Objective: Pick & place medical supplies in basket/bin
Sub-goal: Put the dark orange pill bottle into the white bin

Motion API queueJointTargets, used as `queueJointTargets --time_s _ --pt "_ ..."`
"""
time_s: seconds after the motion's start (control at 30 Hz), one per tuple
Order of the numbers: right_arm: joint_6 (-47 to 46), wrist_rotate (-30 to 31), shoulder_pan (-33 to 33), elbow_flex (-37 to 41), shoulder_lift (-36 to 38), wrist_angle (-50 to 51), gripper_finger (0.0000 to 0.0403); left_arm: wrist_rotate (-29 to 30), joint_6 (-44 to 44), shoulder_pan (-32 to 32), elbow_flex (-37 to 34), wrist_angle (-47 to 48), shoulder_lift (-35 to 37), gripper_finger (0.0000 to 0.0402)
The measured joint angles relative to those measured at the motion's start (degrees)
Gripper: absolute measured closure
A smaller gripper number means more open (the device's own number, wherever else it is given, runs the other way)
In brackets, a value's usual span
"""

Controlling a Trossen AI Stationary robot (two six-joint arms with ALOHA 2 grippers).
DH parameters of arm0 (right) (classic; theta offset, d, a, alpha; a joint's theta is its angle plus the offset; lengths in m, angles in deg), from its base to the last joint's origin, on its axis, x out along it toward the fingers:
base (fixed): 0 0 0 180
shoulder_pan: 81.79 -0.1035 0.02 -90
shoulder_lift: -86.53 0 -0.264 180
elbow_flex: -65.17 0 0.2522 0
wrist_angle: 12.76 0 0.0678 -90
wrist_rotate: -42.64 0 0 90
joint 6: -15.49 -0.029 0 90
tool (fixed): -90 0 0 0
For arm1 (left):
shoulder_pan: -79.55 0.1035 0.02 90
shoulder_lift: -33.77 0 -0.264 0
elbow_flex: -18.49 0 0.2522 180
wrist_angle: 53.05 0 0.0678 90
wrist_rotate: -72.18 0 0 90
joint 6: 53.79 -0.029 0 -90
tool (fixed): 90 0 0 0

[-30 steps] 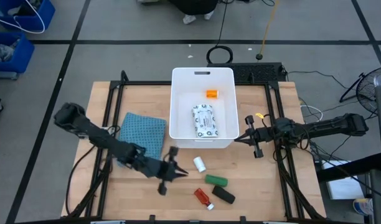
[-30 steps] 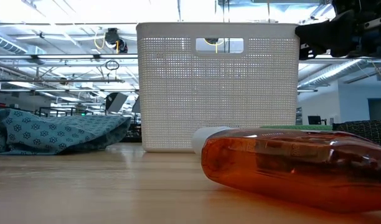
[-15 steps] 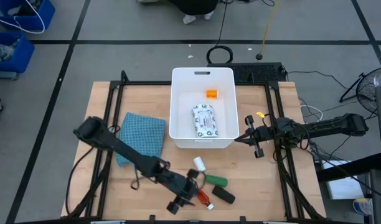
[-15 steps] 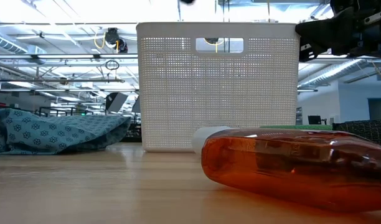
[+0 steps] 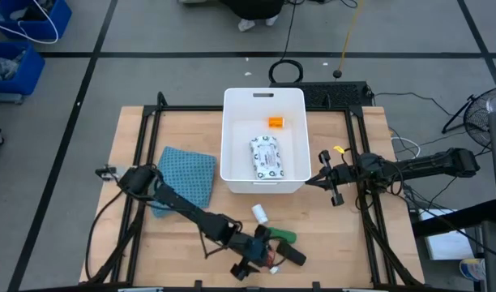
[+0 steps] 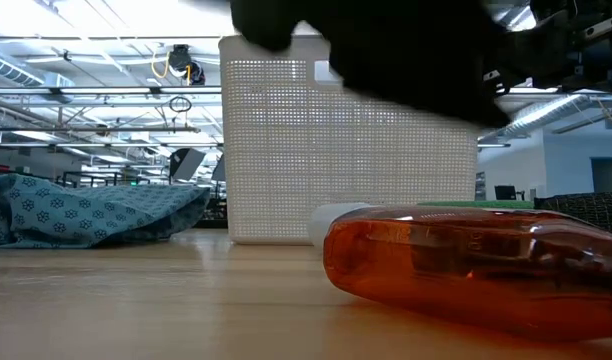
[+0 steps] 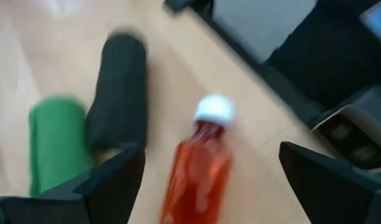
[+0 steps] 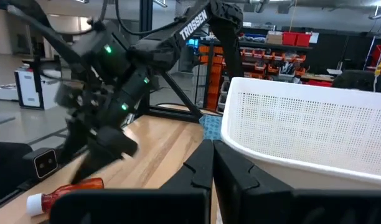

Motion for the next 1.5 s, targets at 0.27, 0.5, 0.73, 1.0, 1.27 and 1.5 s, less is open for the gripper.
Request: queueJointTargets --time_s 0.27,0.5,0.73,1.0,1.27,1.5 --pt "0.5 0.0 0.0 0.0 0.0 0.1 0.0403 -4.3 0.6 2.6 -0.8 4.1 0.0 0.0021" --pt "-0.2 0.2 0.0 -0.1 0.0 1.1 0.0403 -4.2 -0.3 2.6 -0.9 2.4 -3.0 0.0021" --pt "-1.4 0.2 0.0 -0.1 -1.1 2.0 0.0403 -3.9 -0.9 4.2 -0.8 2.2 -4.5 0.0021" --pt "-2.5 0.2 0.0 -0.1 -1.4 2.1 0.0403 -6.8 -2.4 4.6 -0.8 2.3 -4.5 0.0087" --pt "-2.5 0.2 0.0 -0.1 -1.4 3.0 0.0403 -7.9 -3.1 4.6 -0.8 2.3 -4.5 0.0246" --pt "-2.5 0.2 0.0 0.0 -1.4 3.0 0.0403 -9.9 -4.4 4.1 -0.9 4.8 -3.0 0.0246"
